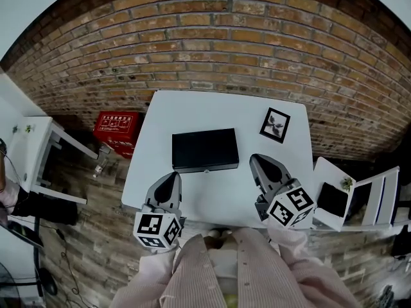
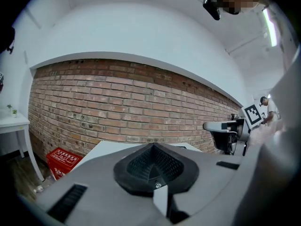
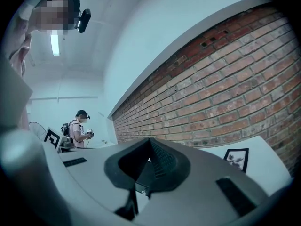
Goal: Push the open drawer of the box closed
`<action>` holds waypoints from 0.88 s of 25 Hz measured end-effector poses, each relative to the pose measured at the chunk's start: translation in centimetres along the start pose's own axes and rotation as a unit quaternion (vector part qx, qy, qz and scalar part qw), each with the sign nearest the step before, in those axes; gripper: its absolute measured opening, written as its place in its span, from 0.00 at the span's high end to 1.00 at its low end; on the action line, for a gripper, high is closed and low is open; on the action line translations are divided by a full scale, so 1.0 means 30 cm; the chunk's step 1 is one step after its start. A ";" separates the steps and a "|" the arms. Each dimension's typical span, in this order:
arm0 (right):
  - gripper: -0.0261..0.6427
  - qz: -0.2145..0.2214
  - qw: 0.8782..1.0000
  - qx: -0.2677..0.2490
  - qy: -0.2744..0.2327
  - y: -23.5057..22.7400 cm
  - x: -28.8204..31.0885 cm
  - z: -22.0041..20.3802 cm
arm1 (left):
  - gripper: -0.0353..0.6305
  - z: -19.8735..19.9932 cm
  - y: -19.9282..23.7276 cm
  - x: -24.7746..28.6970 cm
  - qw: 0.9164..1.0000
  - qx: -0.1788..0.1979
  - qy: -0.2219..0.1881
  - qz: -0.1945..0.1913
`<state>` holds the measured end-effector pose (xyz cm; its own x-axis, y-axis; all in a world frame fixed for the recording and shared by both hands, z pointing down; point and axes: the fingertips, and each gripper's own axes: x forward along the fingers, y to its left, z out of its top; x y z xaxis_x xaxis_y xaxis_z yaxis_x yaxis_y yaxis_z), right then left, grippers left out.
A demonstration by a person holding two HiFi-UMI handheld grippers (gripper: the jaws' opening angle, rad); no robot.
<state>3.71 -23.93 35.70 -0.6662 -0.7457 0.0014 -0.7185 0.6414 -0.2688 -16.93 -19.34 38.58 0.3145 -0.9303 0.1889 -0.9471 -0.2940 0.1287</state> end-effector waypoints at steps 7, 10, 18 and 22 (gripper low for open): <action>0.96 -0.004 1.000 -0.005 -0.013 -0.009 -0.029 0.033 | 0.95 0.057 0.013 -0.032 0.999 -0.004 -0.036 0.009; 0.96 -0.005 1.000 -0.009 -0.016 -0.018 -0.040 0.042 | 0.95 0.071 0.022 -0.043 0.999 -0.001 -0.042 0.016; 0.96 -0.010 1.000 -0.017 -0.018 -0.042 -0.059 0.053 | 0.95 0.065 0.032 -0.050 0.999 0.002 -0.041 0.031; 0.96 -0.010 1.000 -0.024 -0.013 -0.050 -0.062 0.044 | 0.95 0.065 0.034 -0.059 0.998 0.004 -0.042 0.038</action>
<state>6.29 -23.73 34.84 -0.6462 -0.7630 -0.0193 -0.7412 0.6333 -0.2226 -18.59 -18.43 36.50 0.2352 -0.9650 0.1162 -0.9687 -0.2229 0.1095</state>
